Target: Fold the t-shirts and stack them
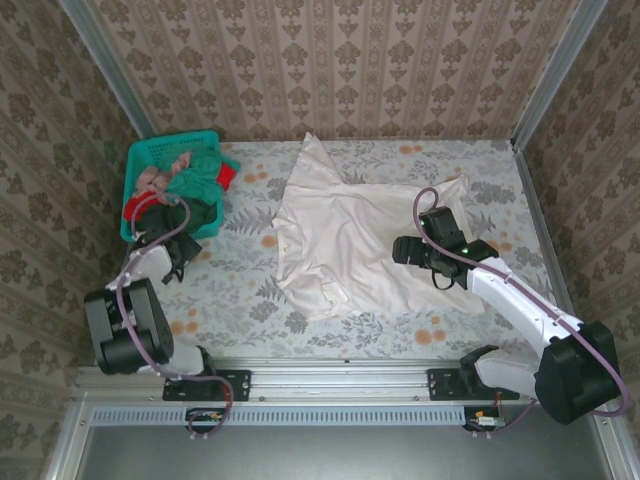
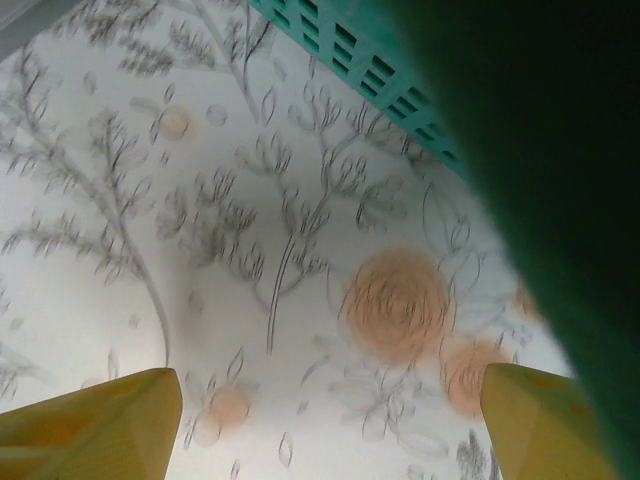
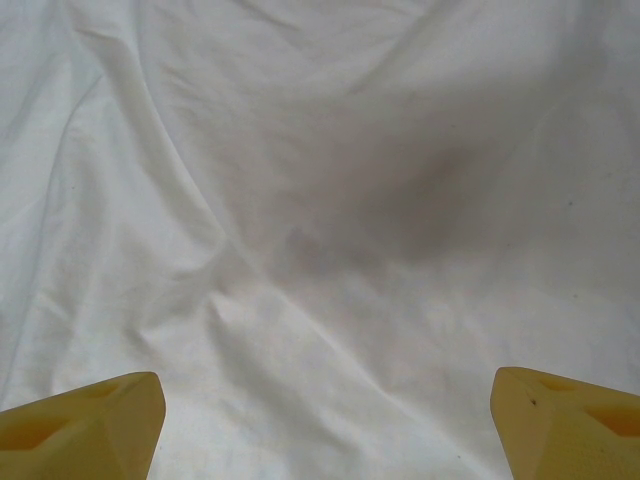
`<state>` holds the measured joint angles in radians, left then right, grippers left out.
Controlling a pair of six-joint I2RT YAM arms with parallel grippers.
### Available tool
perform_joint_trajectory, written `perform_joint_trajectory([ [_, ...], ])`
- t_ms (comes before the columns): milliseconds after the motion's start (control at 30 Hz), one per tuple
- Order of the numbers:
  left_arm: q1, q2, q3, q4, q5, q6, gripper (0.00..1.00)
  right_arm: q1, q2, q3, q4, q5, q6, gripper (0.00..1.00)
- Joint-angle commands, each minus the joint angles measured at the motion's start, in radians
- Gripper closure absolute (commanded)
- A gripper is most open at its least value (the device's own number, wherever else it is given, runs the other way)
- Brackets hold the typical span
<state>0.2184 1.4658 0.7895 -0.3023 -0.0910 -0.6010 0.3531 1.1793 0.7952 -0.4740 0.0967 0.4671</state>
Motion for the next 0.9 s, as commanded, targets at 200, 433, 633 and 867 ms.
perform_joint_trajectory([
  [200, 0.034, 0.206, 0.24, 0.02, 0.02, 0.099, 0.22, -0.001, -0.029, -0.013, -0.032, -0.016, -0.024, 0.1],
  [433, -0.095, 0.001, 0.16, -0.064, 0.086, 0.121, 0.18, 0.106, -0.028, -0.052, -0.039, -0.056, 0.028, 0.08],
  [633, -0.361, -0.314, -0.088, -0.044, 0.151, 0.039, 0.21, 0.2, 0.074, -0.064, -0.049, 0.048, 0.075, 0.1],
  [867, -0.627, 0.03, 0.131, -0.022, 0.131, 0.124, 0.17, -0.03, 0.275, 0.145, -0.108, 0.178, 0.017, 0.15],
])
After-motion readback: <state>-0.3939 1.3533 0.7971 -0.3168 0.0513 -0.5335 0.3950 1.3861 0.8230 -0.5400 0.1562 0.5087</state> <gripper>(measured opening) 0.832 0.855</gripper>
